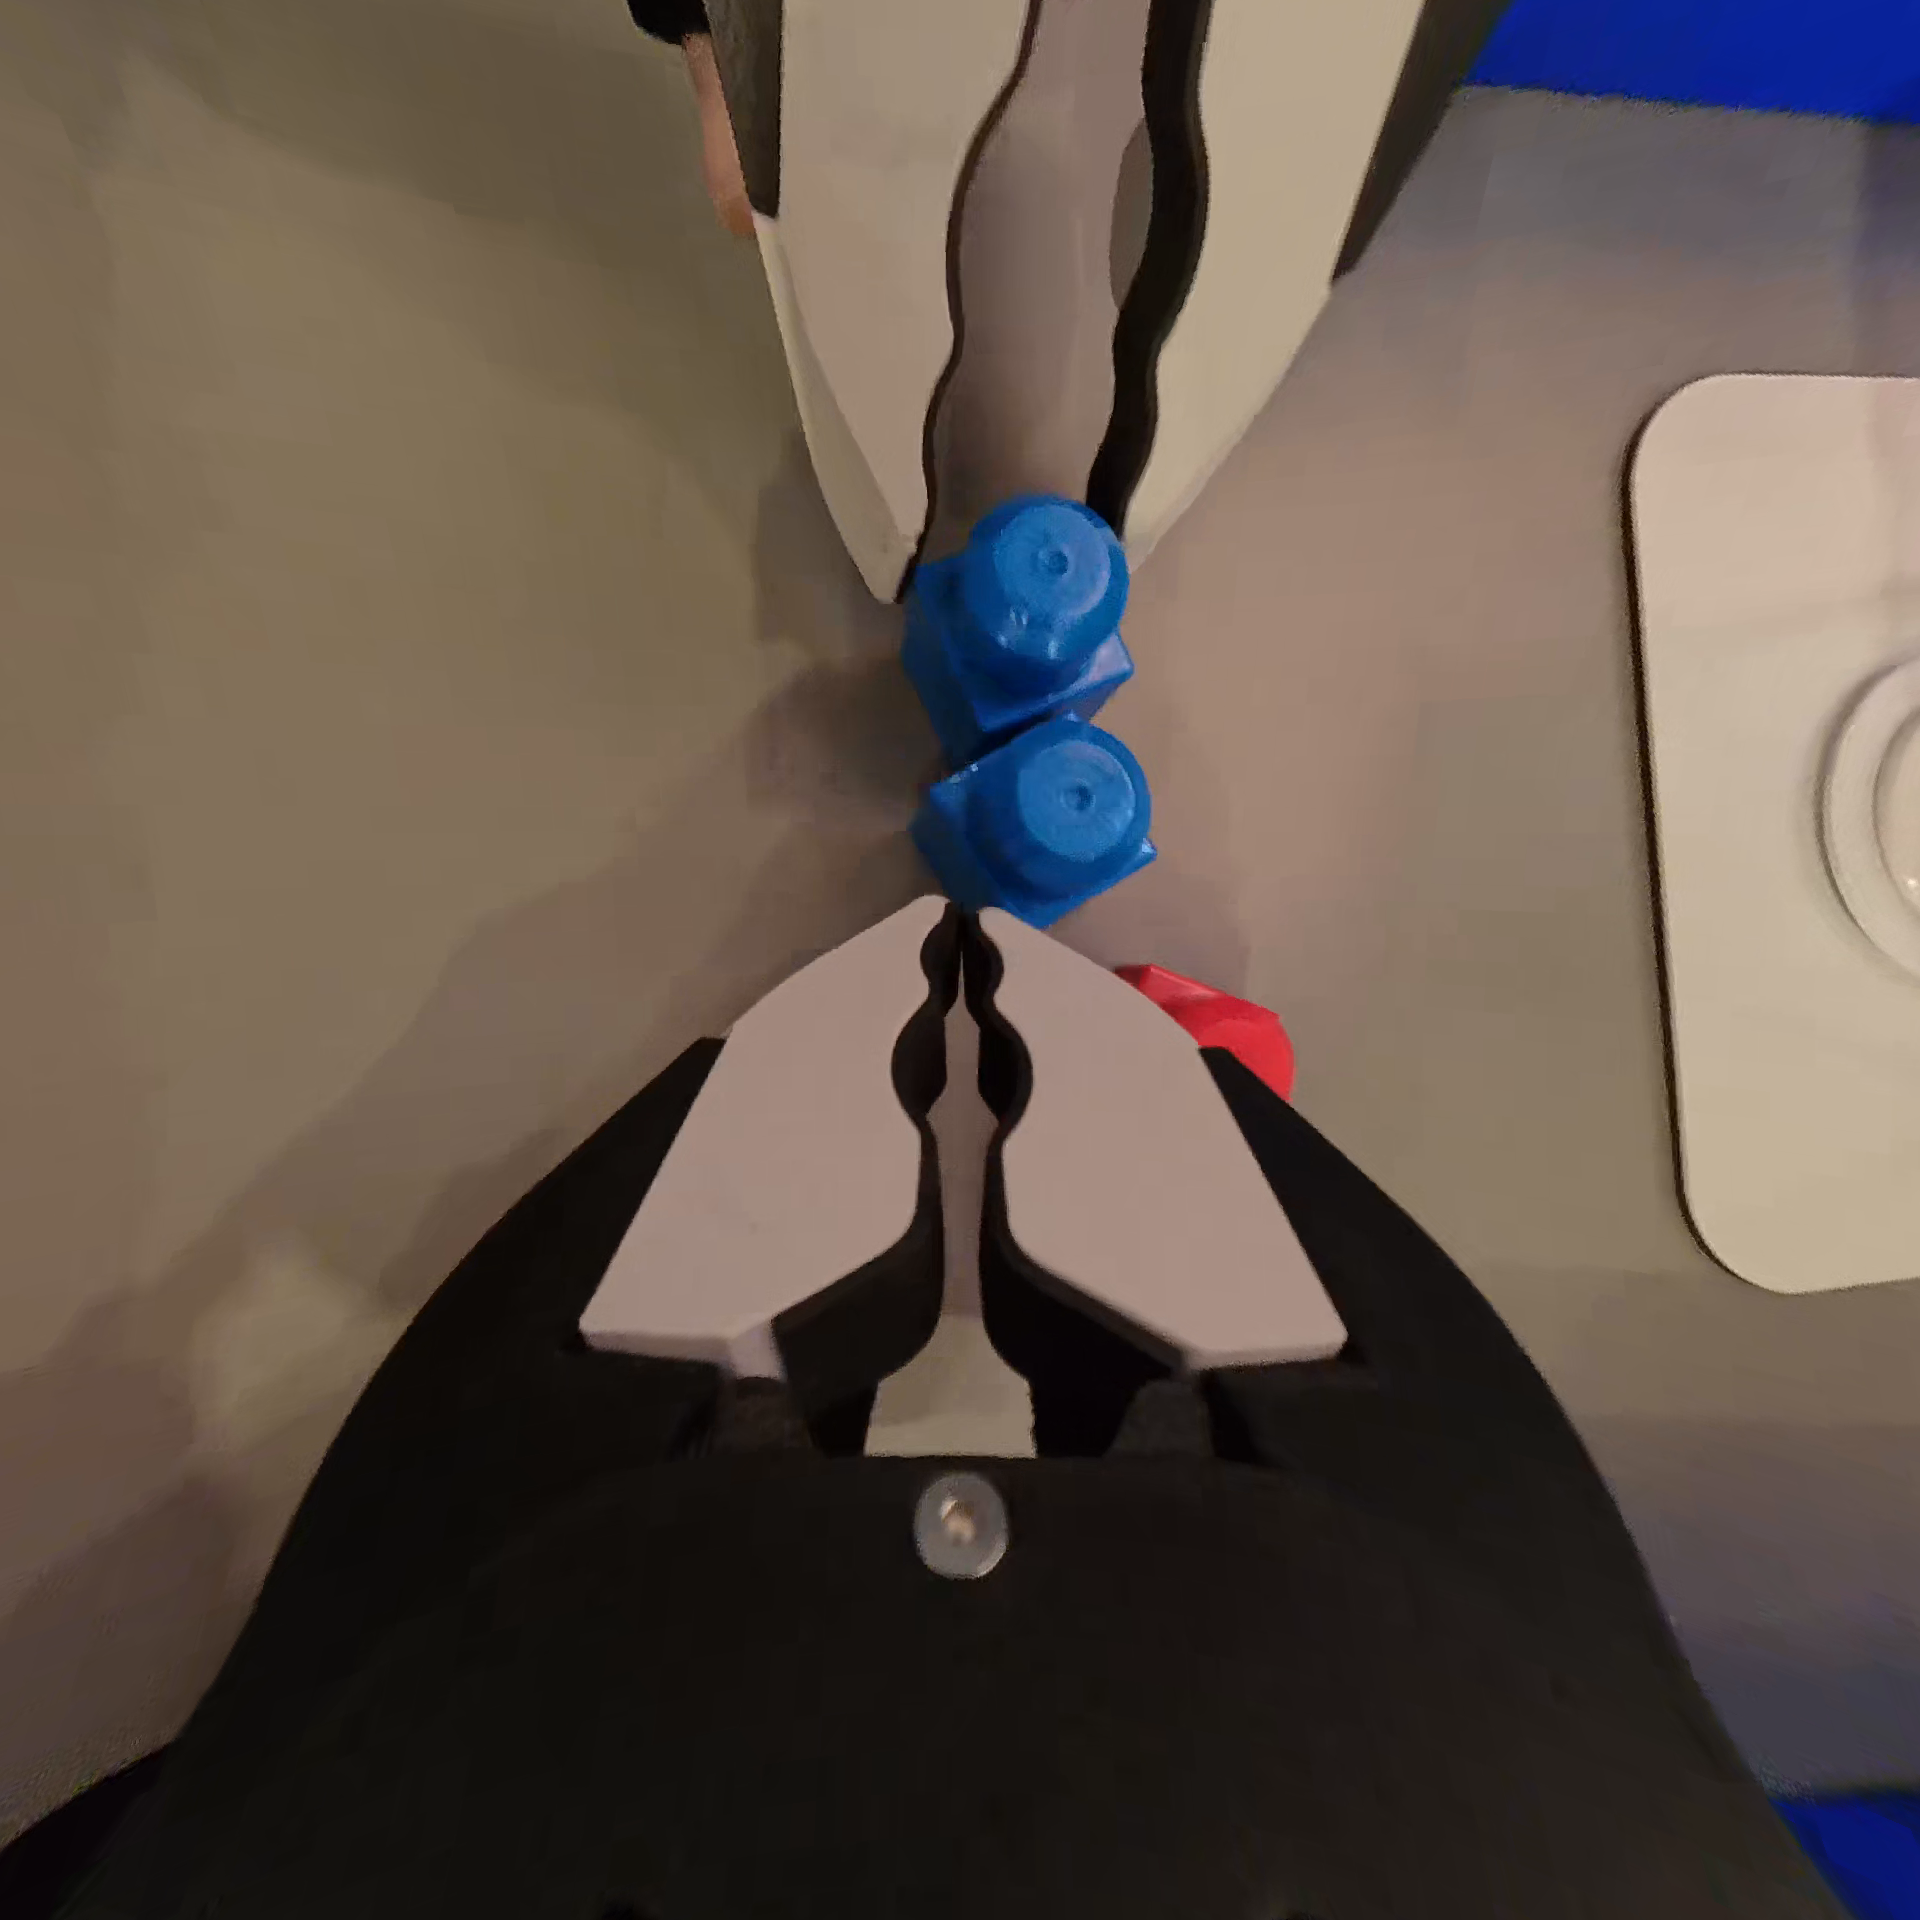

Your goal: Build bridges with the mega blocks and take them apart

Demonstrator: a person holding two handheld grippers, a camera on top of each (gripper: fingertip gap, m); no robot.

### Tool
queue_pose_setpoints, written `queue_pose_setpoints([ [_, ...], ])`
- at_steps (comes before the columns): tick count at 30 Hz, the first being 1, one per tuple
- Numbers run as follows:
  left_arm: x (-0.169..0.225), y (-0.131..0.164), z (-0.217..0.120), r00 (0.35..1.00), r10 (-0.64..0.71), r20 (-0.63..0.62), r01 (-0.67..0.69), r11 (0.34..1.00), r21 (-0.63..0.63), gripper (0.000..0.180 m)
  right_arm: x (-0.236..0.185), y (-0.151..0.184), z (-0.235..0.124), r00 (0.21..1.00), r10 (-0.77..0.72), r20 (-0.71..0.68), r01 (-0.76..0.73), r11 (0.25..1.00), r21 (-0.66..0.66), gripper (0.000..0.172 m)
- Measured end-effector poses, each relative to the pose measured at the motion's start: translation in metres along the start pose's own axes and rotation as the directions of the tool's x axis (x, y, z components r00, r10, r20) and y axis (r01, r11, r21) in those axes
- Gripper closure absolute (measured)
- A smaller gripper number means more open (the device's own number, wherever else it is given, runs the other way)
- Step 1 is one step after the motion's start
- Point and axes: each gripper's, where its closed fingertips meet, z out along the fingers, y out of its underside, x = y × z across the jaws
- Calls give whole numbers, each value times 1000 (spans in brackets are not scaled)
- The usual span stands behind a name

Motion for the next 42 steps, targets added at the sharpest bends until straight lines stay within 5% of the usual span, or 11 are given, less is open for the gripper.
queue_pose_setpoints([
  [10,-1,3,1,998,24,-55,-24,1000,-3,139,3,-11,-9,997,74,11,-75,994,77,172],
  [16,1,13,8,997,-19,-71,19,1000,-4,148,19,15,-4,982,138,-132,-142,990,-21,172],
  [23,5,10,9,999,-11,-49,11,1000,-8,150,11,6,5,986,120,-112,-122,993,-9,172],
  [27,-14,6,-8,998,58,-4,-58,998,6,133,14,8,-14,982,153,-112,-150,988,33,172],
  [32,-21,-21,-6,952,305,-25,-301,949,97,96,8,7,-26,980,180,-85,-172,981,89,172],
  [42,-14,-17,34,867,457,-198,-448,890,89,92,-1,15,-34,977,208,-41,-200,971,134,172],
])
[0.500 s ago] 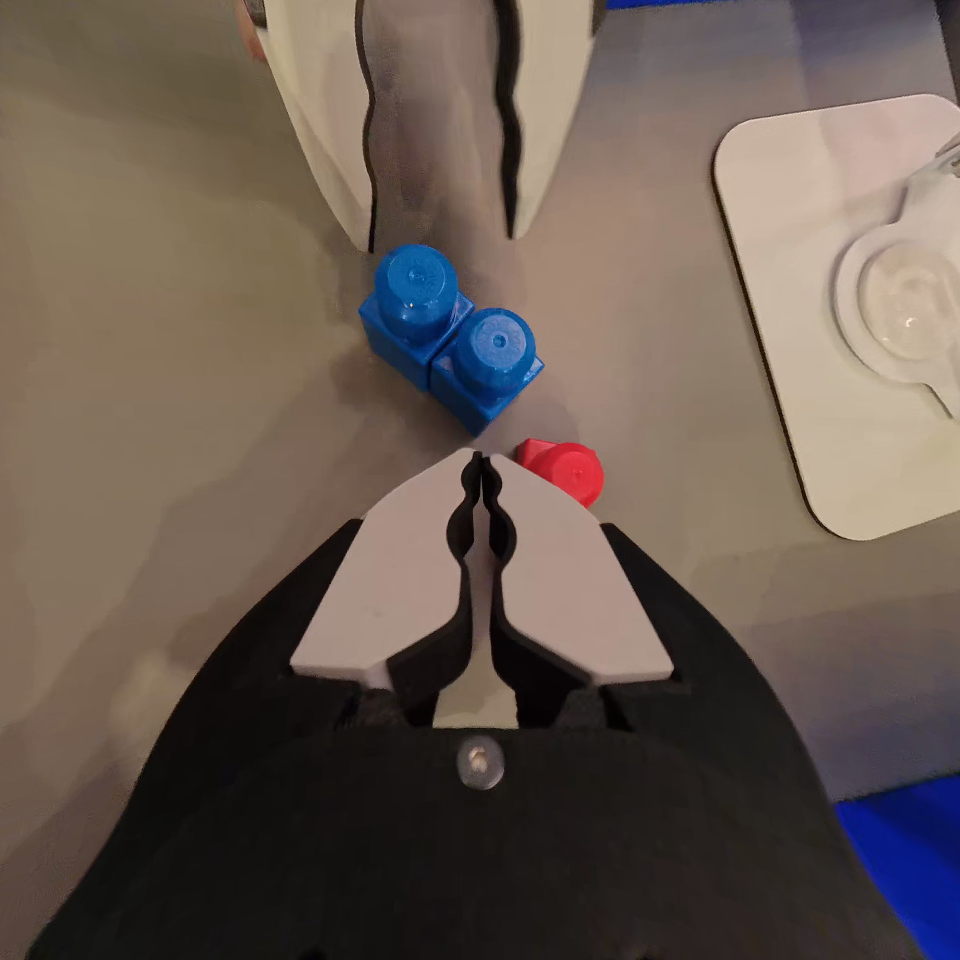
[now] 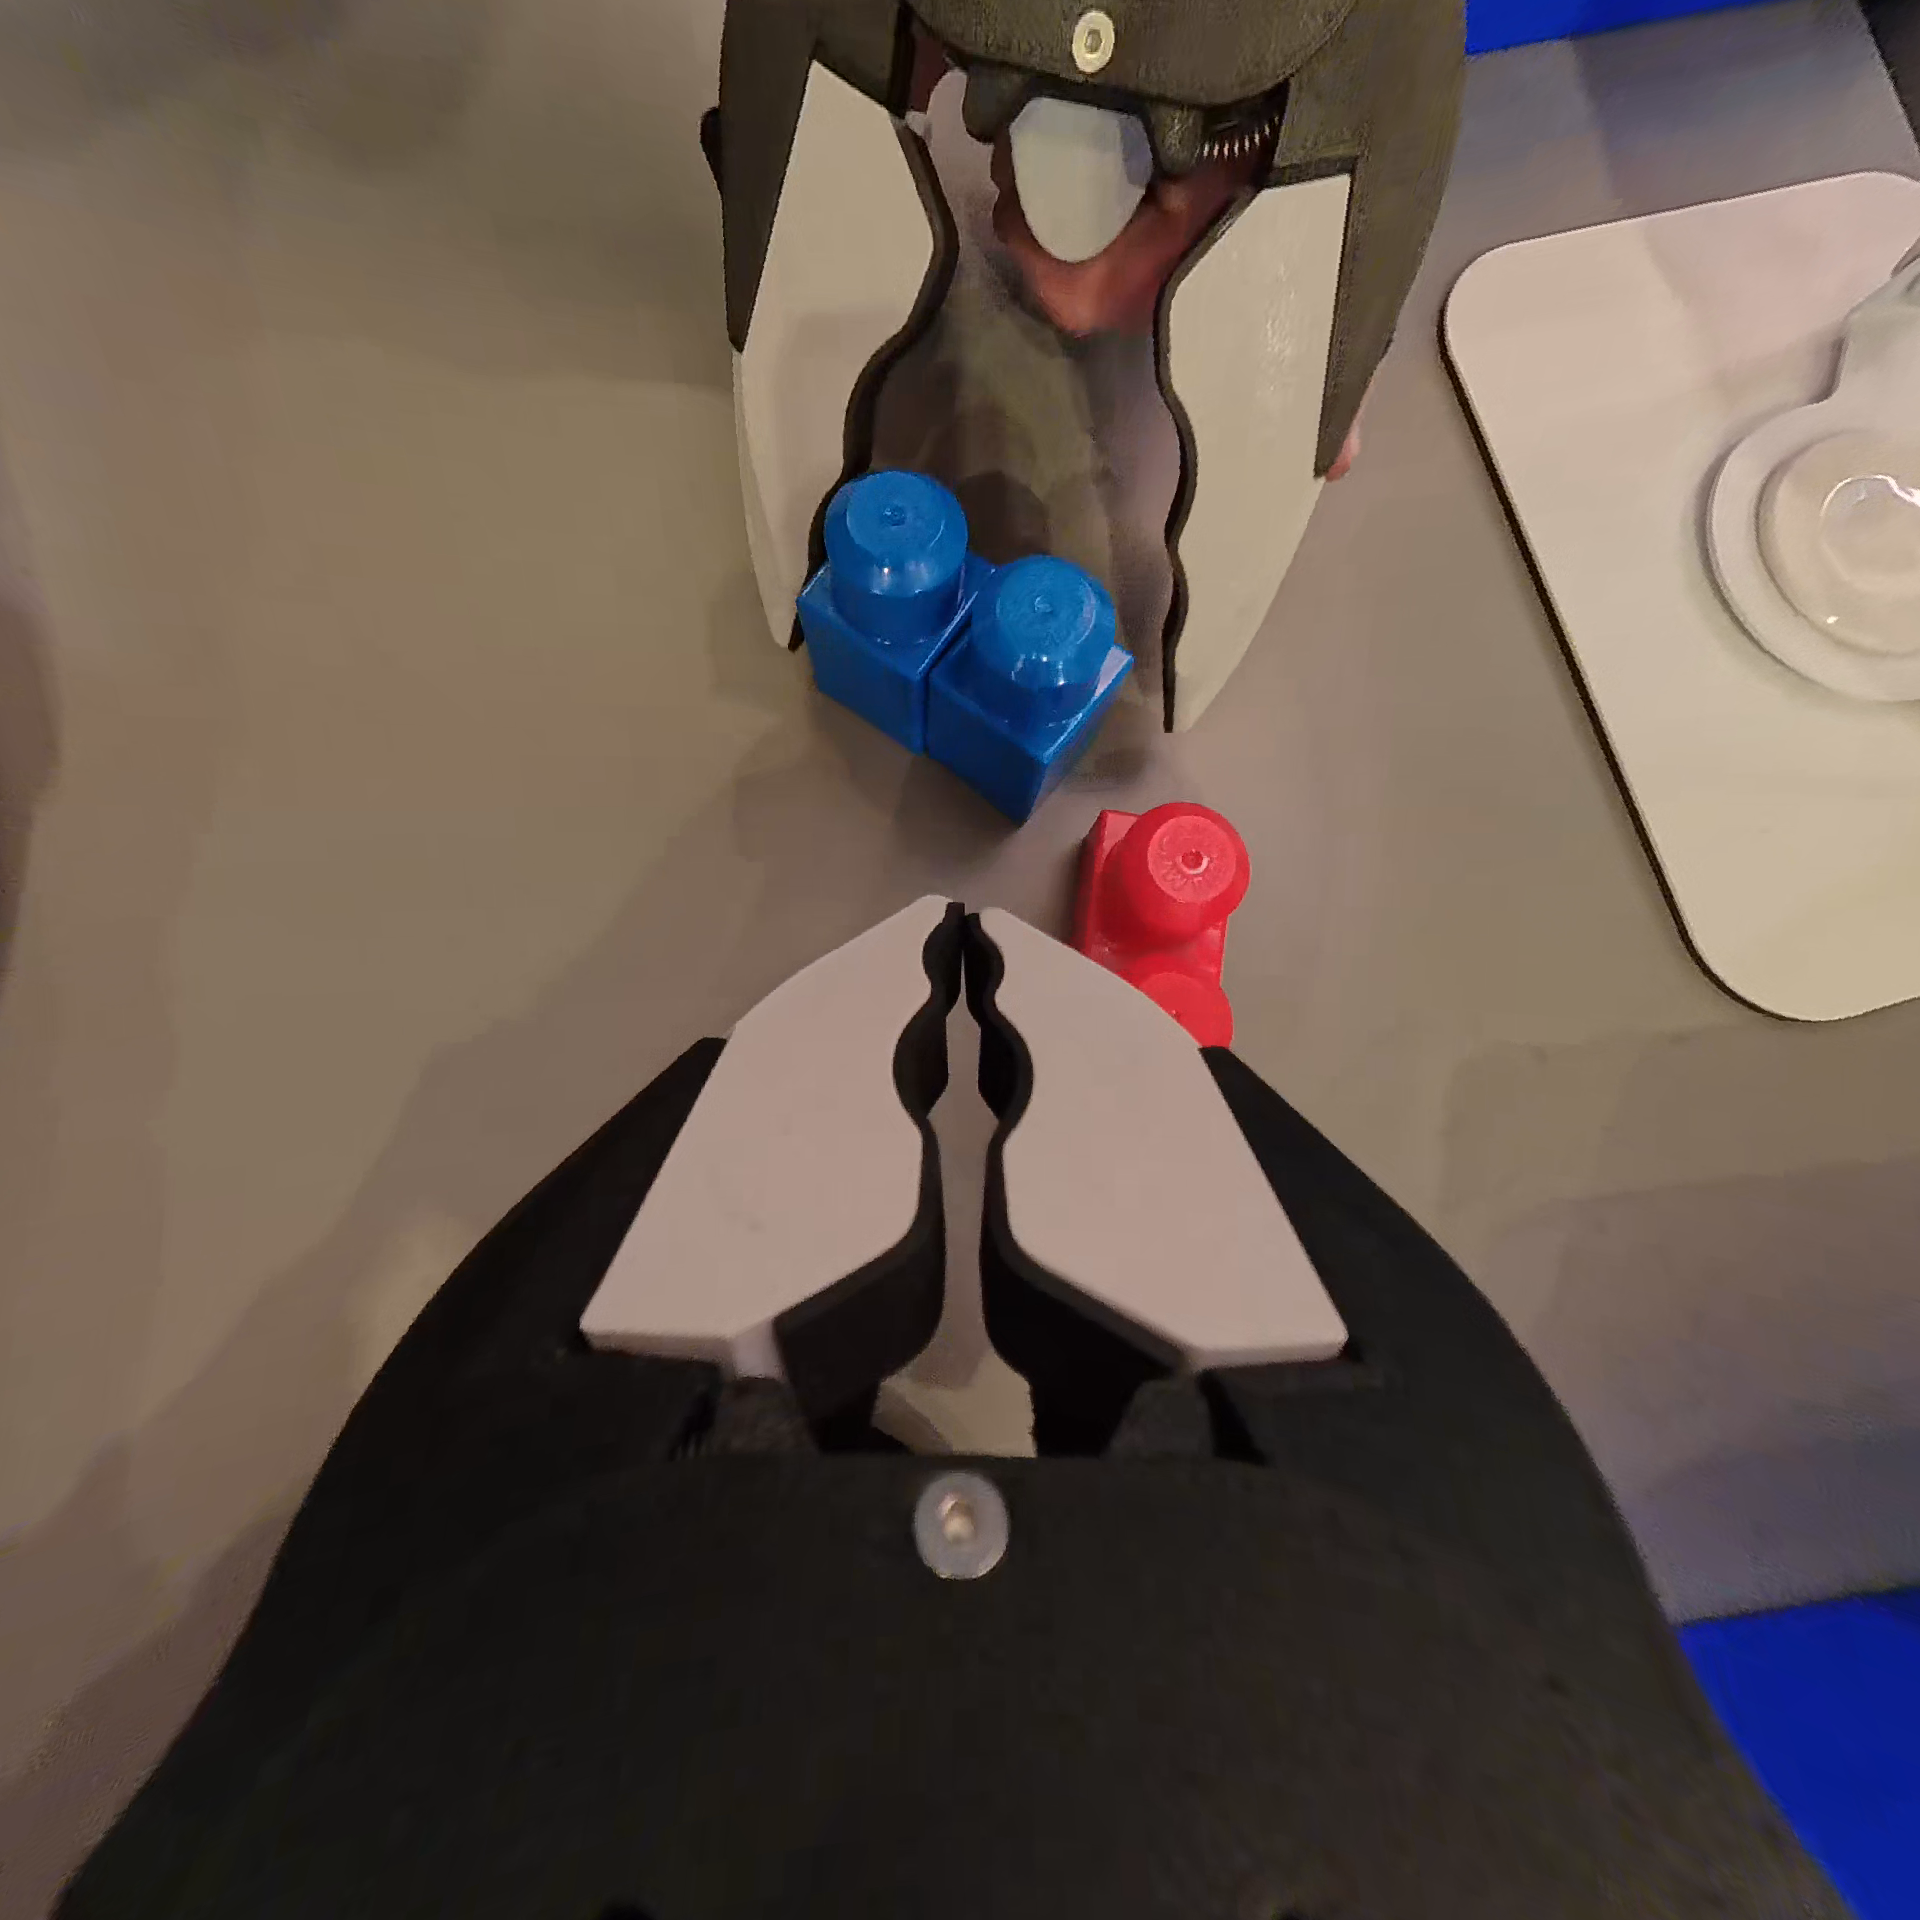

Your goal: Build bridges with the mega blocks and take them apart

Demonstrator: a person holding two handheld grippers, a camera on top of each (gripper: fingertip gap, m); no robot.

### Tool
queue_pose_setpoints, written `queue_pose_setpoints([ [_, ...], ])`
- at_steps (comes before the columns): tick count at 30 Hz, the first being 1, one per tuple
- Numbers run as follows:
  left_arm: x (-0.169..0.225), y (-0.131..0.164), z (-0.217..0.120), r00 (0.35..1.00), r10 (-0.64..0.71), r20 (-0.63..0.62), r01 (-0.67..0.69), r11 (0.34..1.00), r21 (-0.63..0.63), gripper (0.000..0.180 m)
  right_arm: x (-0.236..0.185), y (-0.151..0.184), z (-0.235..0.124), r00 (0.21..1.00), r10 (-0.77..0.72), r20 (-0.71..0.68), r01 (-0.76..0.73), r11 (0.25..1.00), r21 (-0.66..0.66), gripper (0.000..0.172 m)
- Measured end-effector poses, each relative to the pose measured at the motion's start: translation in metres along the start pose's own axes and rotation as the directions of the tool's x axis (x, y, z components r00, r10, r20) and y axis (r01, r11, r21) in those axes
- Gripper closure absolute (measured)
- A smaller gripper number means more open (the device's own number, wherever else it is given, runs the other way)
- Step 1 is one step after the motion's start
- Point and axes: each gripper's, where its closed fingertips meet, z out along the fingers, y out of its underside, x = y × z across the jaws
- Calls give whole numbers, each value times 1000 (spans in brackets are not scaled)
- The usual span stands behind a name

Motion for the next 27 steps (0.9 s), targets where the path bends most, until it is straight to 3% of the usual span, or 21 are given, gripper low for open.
queue_pose_setpoints([
  [3,5,-5,4,999,-12,-31,13,1000,21,103,2,1,-1,1000,-2,-1,2,1000,6,172],
  [9,11,-16,5,998,-68,-17,70,992,103,104,2,-3,-2,1000,-9,8,8,1000,8,172],
  [13,13,-16,5,995,-100,12,99,991,85,104,0,-2,3,1000,5,15,-4,1000,-12,172],
  [22,21,-19,15,994,-81,76,79,996,37,73,-4,-5,14,1000,3,20,-2,1000,-22,172],
  [25,21,-20,16,1000,-30,6,29,999,37,74,-5,-6,13,1000,2,24,-1,1000,-22,172],
  [27,24,-19,17,998,3,-56,-2,1000,15,83,-5,-5,11,999,9,31,-9,1000,-17,172],
])
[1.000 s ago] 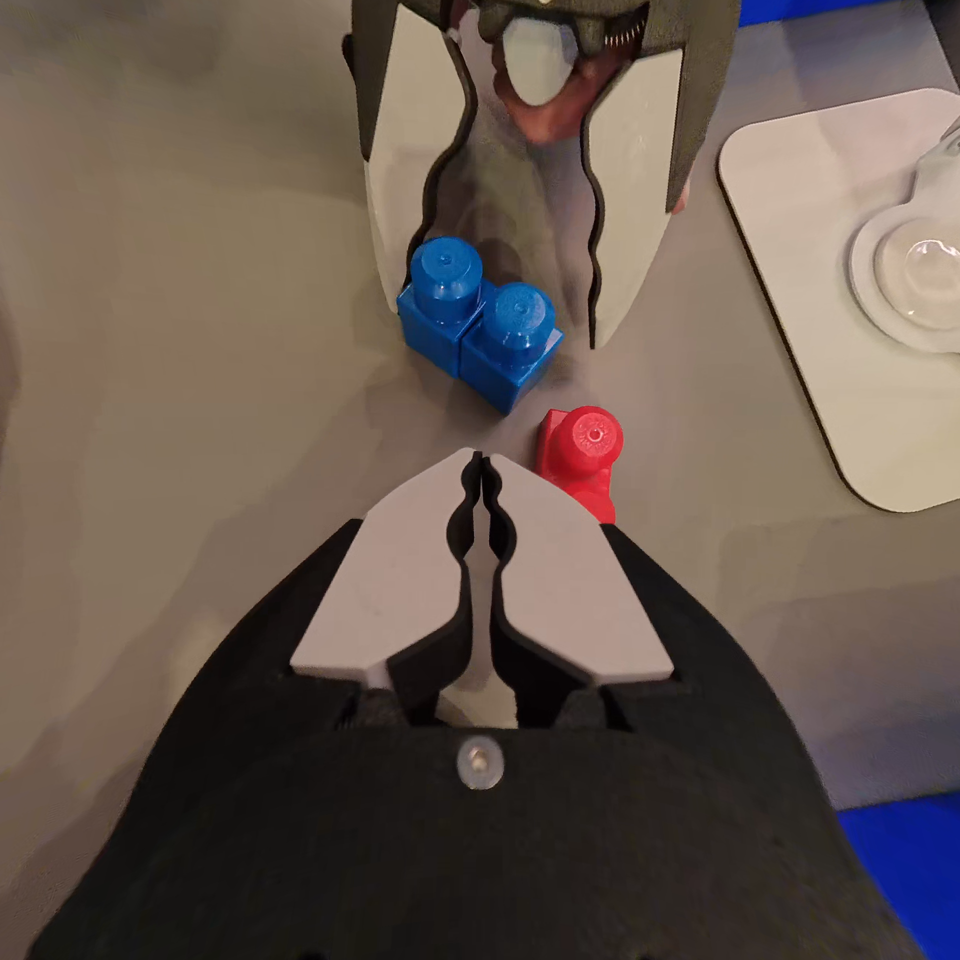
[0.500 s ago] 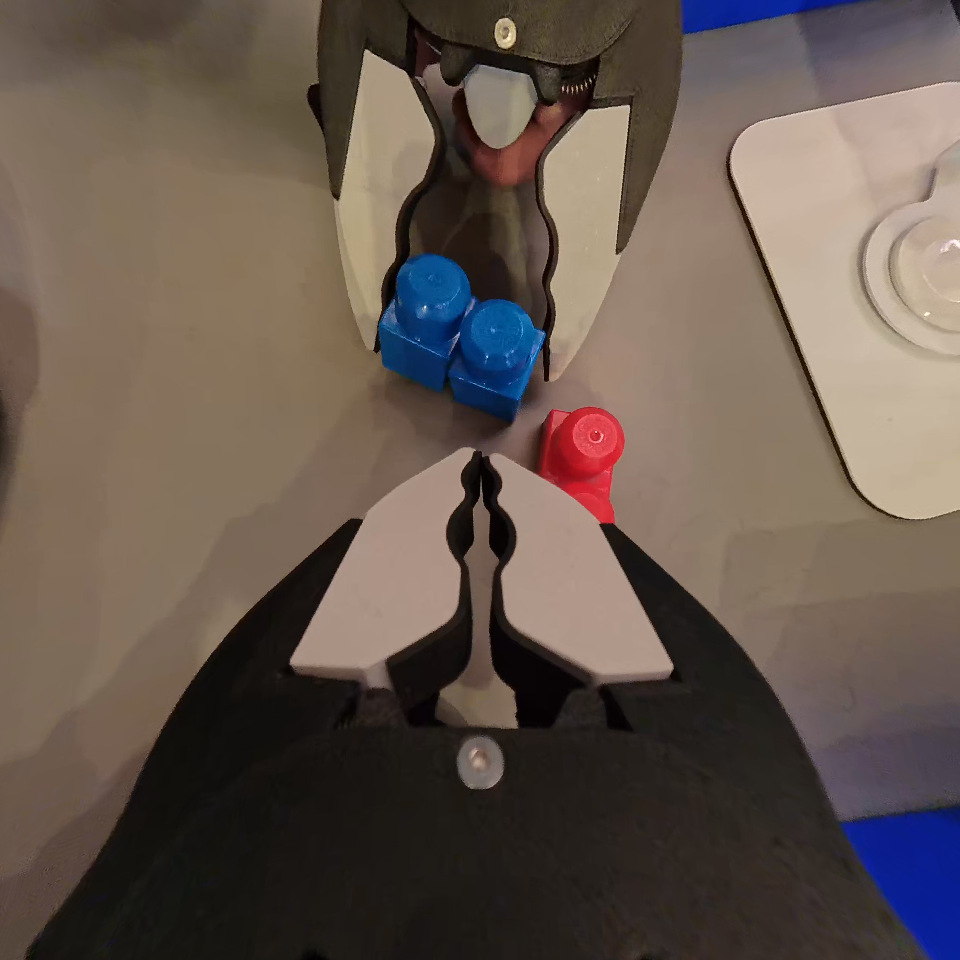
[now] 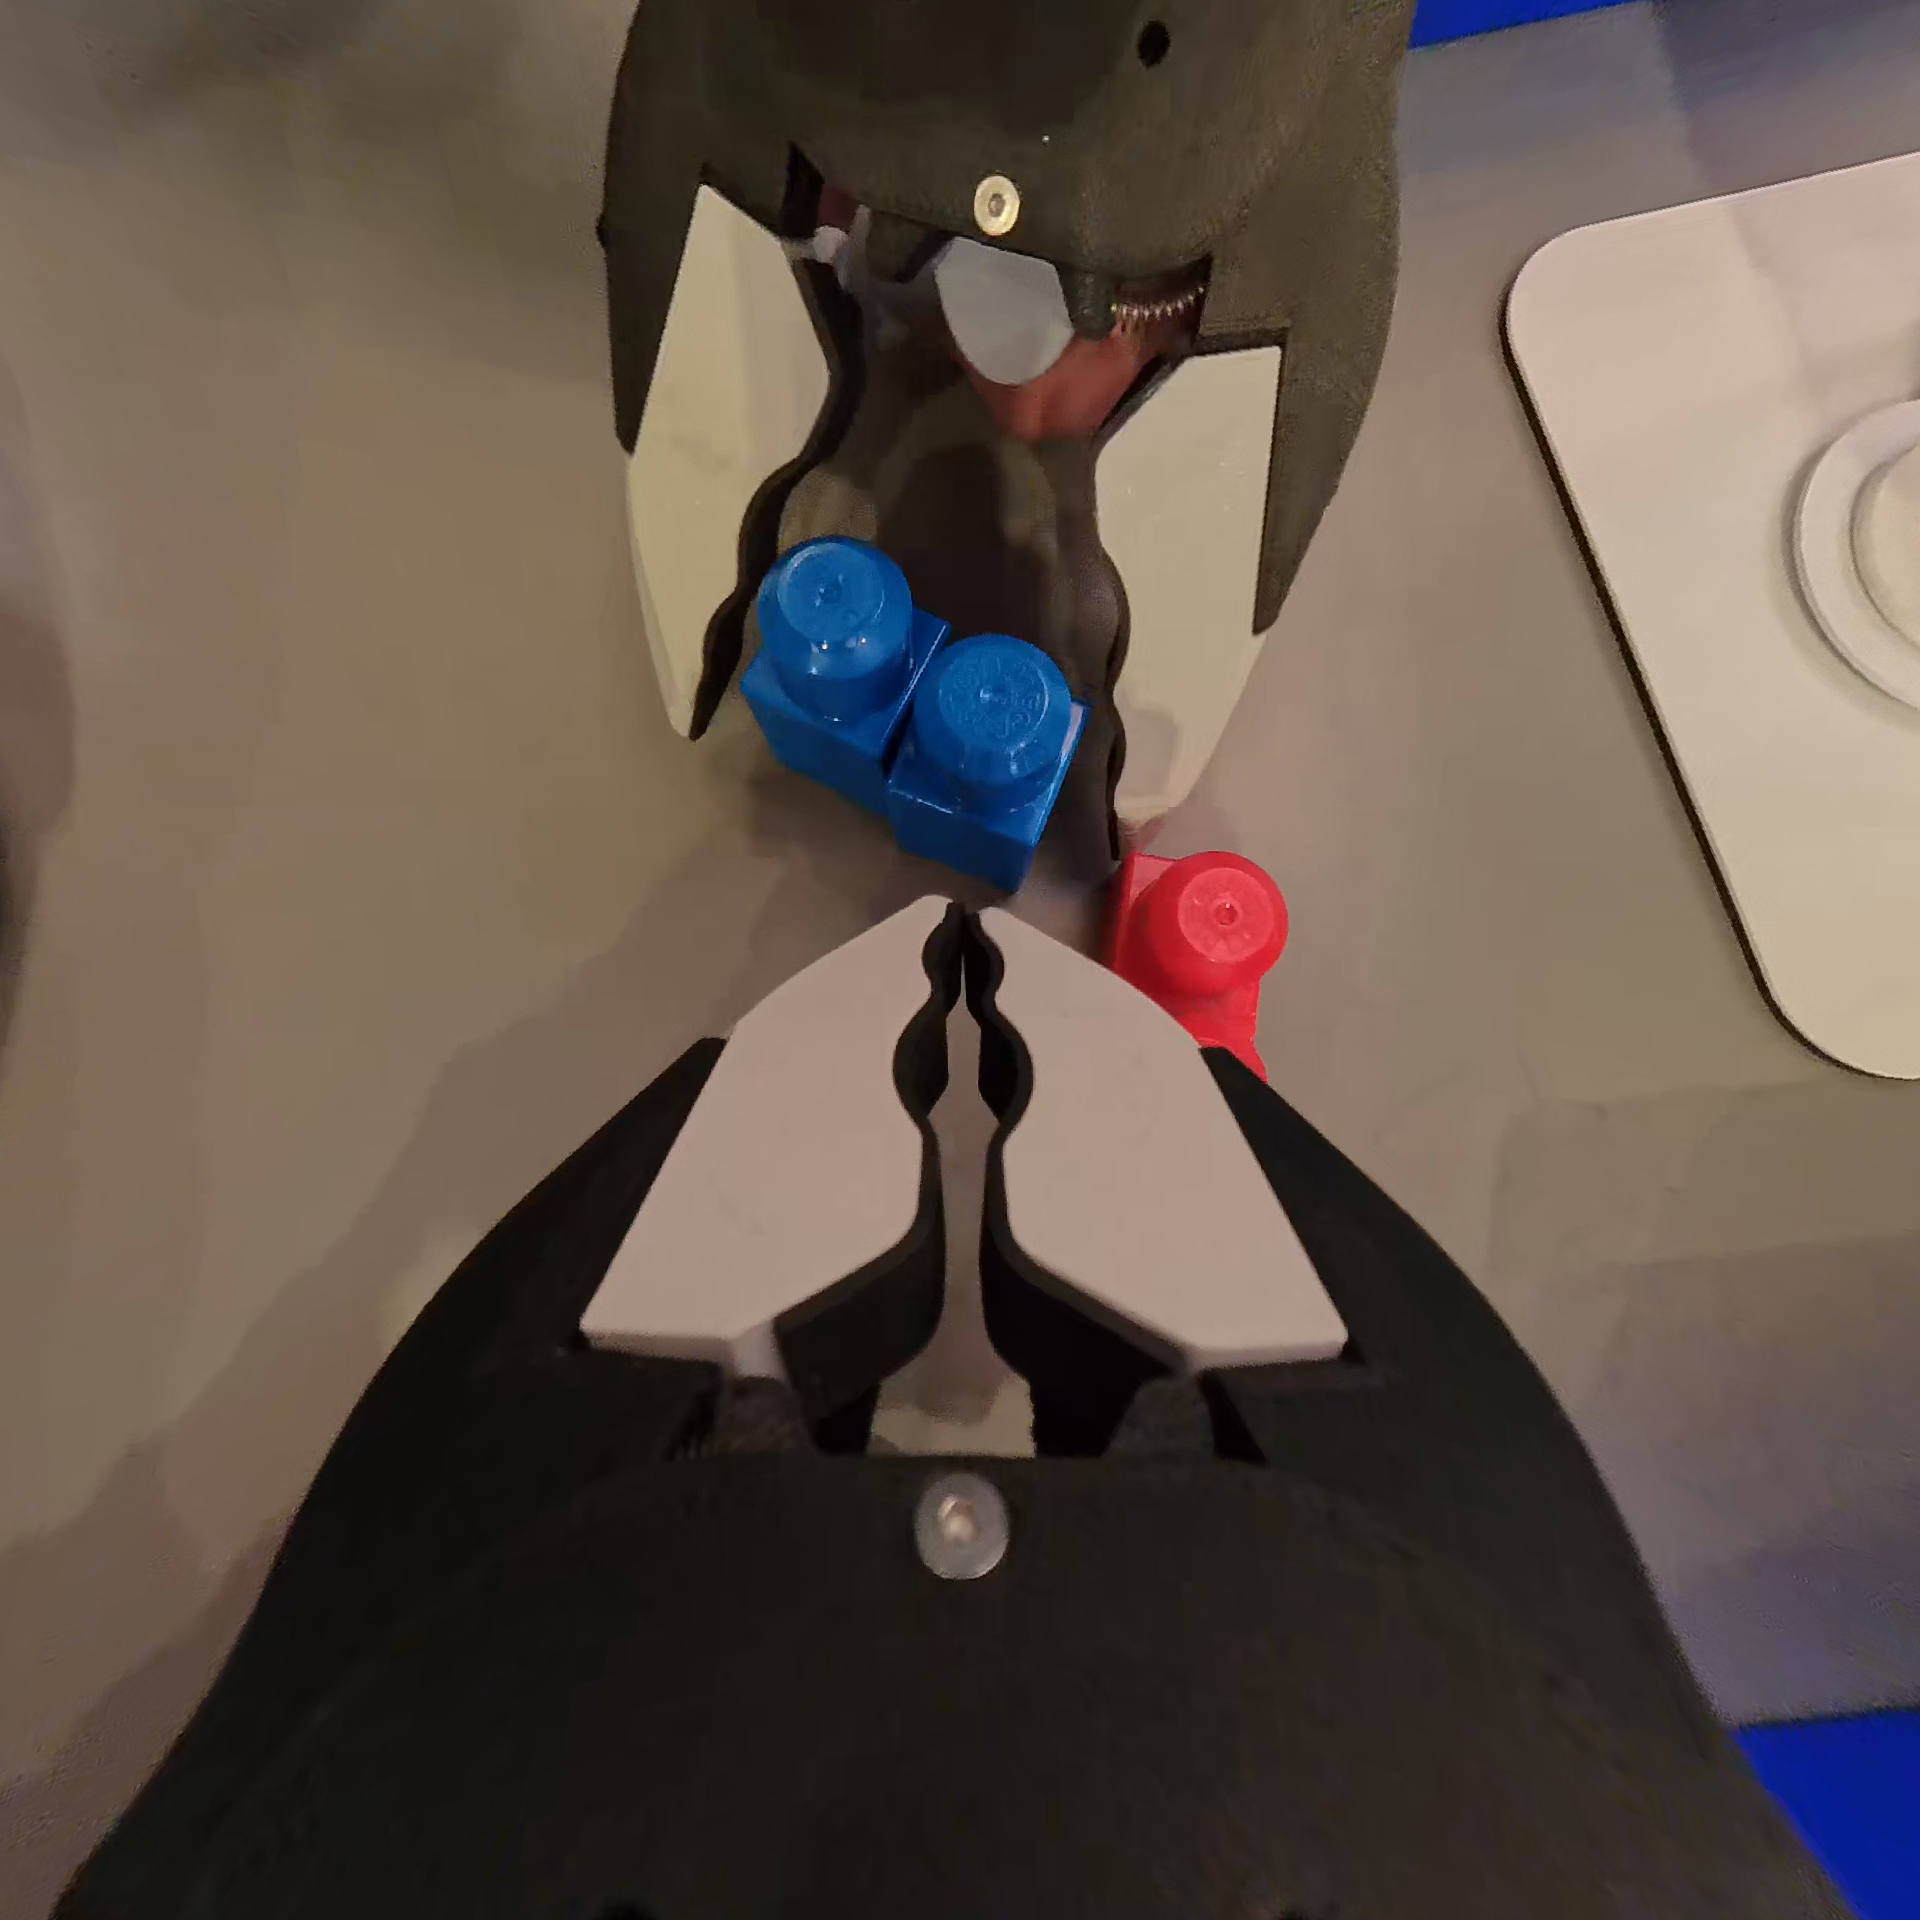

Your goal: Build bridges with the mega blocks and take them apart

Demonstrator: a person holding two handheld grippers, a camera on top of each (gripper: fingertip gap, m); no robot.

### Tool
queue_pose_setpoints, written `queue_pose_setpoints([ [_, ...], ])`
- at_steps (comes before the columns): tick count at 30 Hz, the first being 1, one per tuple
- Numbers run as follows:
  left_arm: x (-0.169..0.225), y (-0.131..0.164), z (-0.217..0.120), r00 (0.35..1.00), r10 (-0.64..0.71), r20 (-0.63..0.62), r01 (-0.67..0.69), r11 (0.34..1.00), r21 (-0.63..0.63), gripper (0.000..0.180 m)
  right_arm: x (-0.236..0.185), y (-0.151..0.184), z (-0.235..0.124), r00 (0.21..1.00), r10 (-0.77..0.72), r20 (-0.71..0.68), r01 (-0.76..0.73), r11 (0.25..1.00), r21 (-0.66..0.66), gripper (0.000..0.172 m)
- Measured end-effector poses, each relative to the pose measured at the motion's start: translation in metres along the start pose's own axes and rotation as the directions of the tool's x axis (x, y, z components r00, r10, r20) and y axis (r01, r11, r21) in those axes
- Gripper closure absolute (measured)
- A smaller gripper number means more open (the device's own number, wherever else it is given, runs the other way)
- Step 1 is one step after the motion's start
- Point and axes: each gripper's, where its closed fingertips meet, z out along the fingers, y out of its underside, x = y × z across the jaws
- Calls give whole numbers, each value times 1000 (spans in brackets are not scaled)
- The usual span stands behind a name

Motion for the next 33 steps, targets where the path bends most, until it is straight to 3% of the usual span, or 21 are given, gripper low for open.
queue_pose_setpoints([
  [7,1,-2,0,997,47,-66,-47,999,2,101,-5,6,10,1000,3,27,-2,999,-33,172],
  [15,1,-4,1,1000,-13,-13,13,1000,6,100,-8,2,18,999,-5,38,7,999,-43,172],
  [19,4,-5,4,998,-65,24,65,998,-12,90,-15,-2,22,998,-22,56,24,999,-45,172],
  [23,10,-5,2,993,-113,40,113,994,6,96,-18,-6,26,998,-35,54,37,999,-39,172],
  [33,11,3,-1,969,-193,152,195,981,8,91,-18,-16,35,997,-57,49,58,998,-39,172],
])
